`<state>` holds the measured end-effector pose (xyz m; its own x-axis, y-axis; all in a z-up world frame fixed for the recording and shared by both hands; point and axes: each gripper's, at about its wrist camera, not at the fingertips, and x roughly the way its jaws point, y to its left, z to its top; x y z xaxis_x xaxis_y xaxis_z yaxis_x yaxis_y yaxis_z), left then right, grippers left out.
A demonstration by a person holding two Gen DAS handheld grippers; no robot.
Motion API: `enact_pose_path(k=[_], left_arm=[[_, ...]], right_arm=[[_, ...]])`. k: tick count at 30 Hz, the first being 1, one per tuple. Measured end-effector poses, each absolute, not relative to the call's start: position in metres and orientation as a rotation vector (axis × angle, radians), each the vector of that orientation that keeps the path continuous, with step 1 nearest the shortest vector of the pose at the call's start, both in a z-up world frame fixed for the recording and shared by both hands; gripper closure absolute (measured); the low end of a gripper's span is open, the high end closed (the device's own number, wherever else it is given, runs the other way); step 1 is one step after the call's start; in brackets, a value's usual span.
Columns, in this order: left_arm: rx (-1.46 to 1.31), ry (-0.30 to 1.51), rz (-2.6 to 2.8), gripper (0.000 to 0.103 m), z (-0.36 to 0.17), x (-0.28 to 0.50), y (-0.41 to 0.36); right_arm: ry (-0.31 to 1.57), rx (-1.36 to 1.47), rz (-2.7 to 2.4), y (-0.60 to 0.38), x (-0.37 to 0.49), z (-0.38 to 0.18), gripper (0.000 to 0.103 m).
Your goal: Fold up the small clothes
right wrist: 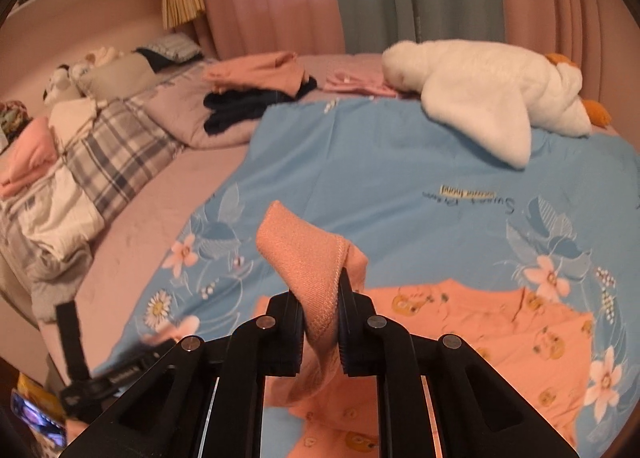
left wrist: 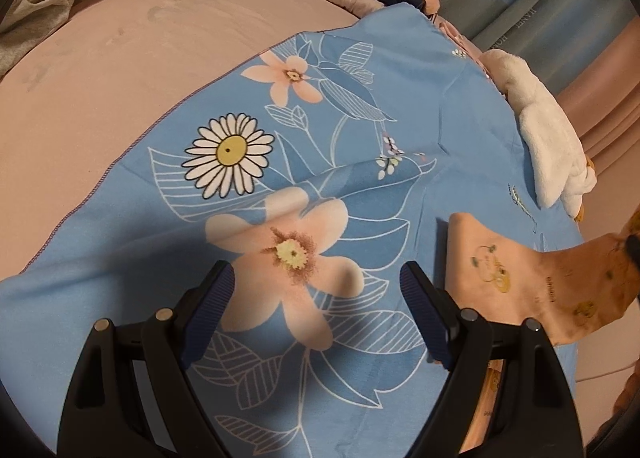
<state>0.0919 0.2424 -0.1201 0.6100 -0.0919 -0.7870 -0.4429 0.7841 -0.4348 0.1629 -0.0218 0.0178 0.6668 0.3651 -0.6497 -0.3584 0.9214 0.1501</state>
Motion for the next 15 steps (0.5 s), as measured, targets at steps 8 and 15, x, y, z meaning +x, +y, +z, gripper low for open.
enact_pose_path(k=[8, 15], left_arm=[[-0.622, 0.932, 0.2, 0.019, -0.122, 0.099, 0.228], [-0.599, 0.929, 0.161, 0.019, -0.121, 0.105, 0.214]], right_arm=[[0.708, 0.049, 0.392, -0.047, 0.169, 0.037, 0.088], [0.685, 0.095, 0.368, -0.077, 0.17, 0.044, 0.088]])
